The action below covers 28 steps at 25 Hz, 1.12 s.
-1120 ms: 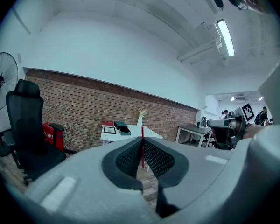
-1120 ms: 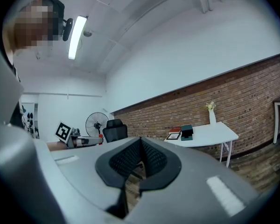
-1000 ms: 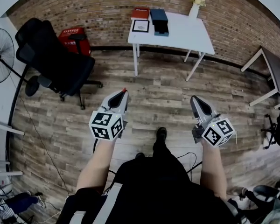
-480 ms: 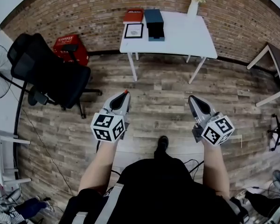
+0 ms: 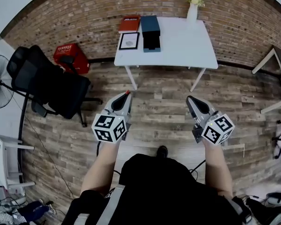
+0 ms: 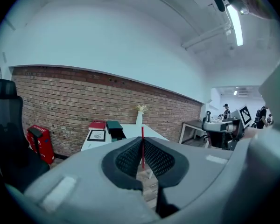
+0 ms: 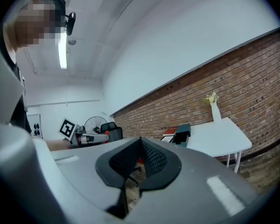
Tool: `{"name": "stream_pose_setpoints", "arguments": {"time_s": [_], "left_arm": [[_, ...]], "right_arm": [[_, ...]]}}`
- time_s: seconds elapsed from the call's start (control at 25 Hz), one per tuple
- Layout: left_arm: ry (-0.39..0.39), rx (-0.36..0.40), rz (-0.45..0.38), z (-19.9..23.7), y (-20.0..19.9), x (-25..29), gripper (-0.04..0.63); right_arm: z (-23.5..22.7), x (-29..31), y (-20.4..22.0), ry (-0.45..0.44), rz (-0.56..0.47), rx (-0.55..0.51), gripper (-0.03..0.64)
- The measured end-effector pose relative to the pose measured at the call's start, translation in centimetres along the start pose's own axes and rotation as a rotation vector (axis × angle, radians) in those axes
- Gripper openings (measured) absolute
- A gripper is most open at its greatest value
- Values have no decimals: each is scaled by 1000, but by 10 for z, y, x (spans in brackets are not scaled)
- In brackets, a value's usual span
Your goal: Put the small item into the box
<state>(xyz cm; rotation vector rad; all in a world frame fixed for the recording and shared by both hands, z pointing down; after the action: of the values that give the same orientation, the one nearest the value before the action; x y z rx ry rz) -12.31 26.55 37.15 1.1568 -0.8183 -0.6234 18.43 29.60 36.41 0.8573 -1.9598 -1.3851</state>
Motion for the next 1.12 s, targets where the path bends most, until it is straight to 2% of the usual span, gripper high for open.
{"name": "stream_pose_setpoints", "arguments": {"time_s": [0.28,0.52,0.76,1.12], "left_arm": [[6,-22,-13,6,-7,32,17],[23,-30,-23,30,-8,64,17],[49,-48,-19,84,-13,122,17],[85,-70,-9,187,-42,211,17]], "right_arm": [[-24,10,-9,2,10,-3,2],[-42,39,-10,22,34,-13,2],[-75,101,-13,54,76,-25,2],[-114,242,-44,62,112,-24,2]]}}
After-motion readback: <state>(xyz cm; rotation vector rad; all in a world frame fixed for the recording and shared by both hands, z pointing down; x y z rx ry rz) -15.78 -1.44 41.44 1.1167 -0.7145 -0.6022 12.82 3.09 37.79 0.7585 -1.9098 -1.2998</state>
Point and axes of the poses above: the fingertips, and each gripper's own axes: x forward along the fingers, z to its left, y out of its underside, the point moved 7 cm from there along -x, backward along the fingers, and after that the axes turned 3 degrees about y, right-handed, at the moved point
